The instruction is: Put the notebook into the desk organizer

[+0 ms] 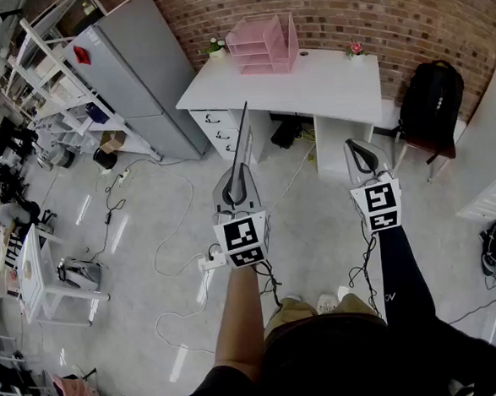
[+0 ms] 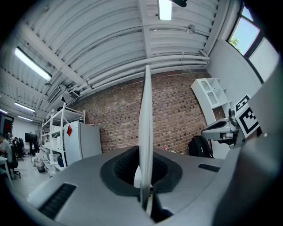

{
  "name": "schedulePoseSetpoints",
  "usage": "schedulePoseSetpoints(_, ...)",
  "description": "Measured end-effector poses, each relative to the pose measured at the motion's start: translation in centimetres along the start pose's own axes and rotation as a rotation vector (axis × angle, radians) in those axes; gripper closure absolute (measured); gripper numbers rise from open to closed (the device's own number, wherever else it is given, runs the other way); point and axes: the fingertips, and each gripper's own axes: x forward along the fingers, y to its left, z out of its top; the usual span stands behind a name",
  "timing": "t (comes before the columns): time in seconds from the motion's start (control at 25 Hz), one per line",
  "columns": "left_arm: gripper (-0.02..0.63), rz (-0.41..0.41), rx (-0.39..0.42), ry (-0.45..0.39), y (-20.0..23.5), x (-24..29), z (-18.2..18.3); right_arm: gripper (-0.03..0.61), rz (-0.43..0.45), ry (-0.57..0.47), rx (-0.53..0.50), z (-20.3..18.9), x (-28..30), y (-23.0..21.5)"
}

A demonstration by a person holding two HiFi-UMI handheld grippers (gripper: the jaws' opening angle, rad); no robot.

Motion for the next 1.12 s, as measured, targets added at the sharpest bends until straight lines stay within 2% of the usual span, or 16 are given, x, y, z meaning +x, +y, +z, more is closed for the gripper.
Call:
schedulePoseSetpoints(0.16,0.598,0.012,-0.007,-0.002,0.0,-0.1,0.1,0.578,0.033,-0.022,0.000,0.0,-0.1,0.5)
schedulePoseSetpoints(0.52,0.600,0.030,-0.015,0.006,-0.3,-0.9,0.0,0.578,0.049,-0.068,0.040,-0.1,-0.6,0.2)
schedulePoseSetpoints(1.12,0.600,0.051,-0.023,0.018,0.8,0.9,-0.6,0.578,0.073,-0.065,0.071,-1.0,1.8,0.0)
